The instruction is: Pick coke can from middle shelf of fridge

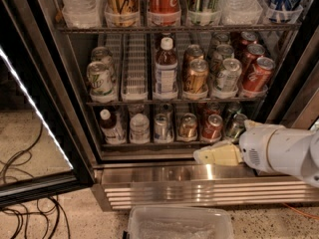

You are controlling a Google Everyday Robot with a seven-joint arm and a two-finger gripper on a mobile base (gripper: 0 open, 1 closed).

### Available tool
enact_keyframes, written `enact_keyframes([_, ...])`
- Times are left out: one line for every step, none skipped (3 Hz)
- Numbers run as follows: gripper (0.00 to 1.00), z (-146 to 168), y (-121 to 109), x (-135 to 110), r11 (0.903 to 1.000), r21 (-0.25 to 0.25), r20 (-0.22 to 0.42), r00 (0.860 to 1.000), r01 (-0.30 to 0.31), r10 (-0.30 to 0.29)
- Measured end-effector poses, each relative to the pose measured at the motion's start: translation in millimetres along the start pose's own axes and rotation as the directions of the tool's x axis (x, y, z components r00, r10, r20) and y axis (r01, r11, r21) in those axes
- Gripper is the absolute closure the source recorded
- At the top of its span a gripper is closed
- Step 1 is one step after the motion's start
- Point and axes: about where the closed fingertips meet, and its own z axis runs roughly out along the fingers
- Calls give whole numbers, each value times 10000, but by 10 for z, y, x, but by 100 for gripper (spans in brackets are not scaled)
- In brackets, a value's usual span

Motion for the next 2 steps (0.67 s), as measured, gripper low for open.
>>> enact_keyframes([0, -2, -153, -98, 9978, 661, 400, 9992, 17, -43])
enact_keyframes([18, 129, -102, -55, 9987, 442, 623, 9978, -273, 245])
